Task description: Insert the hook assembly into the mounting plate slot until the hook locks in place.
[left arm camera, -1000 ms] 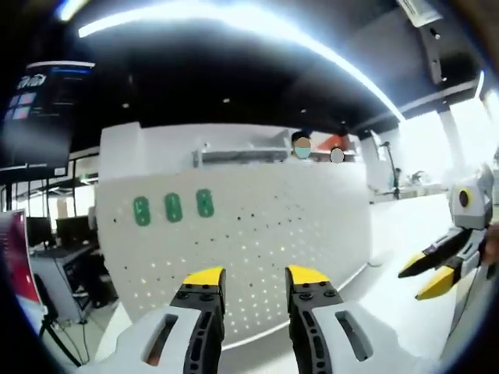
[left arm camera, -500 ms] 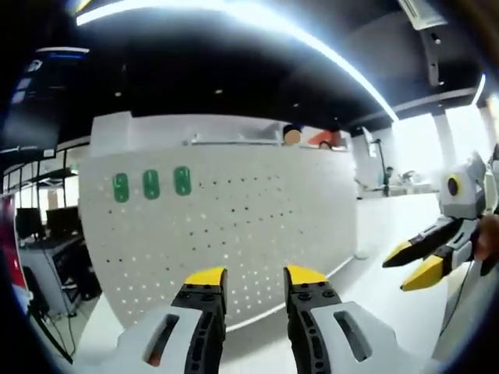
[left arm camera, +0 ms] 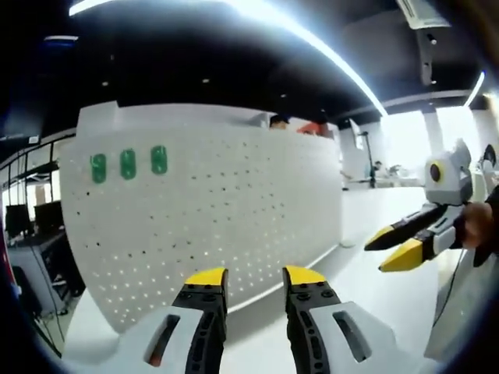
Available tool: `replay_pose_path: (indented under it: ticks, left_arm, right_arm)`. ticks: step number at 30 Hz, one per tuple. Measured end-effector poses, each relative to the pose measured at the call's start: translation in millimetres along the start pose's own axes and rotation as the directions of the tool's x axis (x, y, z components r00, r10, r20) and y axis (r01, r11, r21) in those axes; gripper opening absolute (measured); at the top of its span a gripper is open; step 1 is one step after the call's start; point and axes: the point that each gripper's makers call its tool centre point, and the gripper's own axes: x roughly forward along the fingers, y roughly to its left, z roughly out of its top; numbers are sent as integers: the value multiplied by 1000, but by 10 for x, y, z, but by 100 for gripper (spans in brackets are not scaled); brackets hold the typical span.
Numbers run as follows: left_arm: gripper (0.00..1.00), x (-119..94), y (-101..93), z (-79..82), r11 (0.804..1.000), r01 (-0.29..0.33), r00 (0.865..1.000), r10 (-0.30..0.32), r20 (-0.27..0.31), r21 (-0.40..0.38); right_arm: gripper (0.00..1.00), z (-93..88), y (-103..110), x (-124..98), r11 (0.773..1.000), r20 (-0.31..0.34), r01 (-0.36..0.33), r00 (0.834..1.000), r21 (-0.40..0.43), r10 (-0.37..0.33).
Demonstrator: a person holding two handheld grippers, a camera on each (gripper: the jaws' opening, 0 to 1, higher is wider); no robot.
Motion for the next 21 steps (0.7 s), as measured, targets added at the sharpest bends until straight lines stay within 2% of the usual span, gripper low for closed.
replay_pose_path:
  ticks: [4, 9, 12, 21]
  left_arm:
    - [28, 9, -28, -25, 1000, 13, 1000, -13, -6, -1]
    - [28, 20, -77, -30, 1000, 31, 1000, -31, -6, 2]
    - [28, 19, -100, -32, 999, 39, 999, -39, -7, 2]
    - [26, -1, -93, -15, 998, 54, 999, -54, 6, -13]
  right_arm:
    - [32, -63, -67, 35, 1000, -23, 16, 1000, 0, -16]
    - [31, -203, -116, 88, 999, -80, 36, 996, -23, -37]
    - [29, -355, -179, 93, 997, -145, 60, 987, -45, -66]
    - [27, -588, -215, 142, 996, -224, 63, 972, -61, -75]
